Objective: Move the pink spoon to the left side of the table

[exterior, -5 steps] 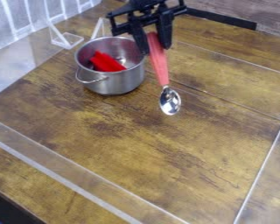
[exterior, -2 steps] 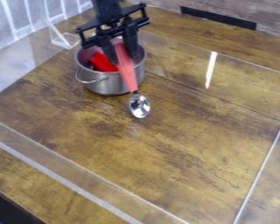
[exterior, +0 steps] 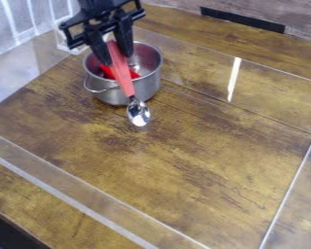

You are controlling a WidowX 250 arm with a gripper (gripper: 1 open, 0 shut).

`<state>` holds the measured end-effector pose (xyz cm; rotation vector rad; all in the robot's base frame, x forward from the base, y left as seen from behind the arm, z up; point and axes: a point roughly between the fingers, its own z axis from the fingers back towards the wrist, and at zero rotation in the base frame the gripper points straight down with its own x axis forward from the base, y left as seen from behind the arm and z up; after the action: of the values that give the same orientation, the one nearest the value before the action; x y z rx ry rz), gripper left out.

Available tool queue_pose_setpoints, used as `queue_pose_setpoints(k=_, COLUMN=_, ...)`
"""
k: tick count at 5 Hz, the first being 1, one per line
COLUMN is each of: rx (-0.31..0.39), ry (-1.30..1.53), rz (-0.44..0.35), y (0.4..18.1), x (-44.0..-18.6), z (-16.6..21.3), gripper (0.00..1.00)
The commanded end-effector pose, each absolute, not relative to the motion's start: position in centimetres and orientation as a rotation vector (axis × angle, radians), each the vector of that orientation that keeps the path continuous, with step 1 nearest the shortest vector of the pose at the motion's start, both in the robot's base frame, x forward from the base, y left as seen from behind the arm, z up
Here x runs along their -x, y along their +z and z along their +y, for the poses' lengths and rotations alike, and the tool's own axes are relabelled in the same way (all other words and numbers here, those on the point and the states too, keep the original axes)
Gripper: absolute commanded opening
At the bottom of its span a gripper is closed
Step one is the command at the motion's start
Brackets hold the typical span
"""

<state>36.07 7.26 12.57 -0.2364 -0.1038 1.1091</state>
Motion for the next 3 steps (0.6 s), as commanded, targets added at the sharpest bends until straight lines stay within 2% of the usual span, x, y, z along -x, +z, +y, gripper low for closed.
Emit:
queue_pose_setpoints(k=1, rx=0.236, ry=1.140, rz=-0.191, y=14.3, x=-35.1, z=8.4, gripper=0.00)
queue_pose_setpoints(k=3, rx=0.202, ry=1.144, rz=-0.171, y=13.1, x=-34.3, z=7.5, gripper=0.00)
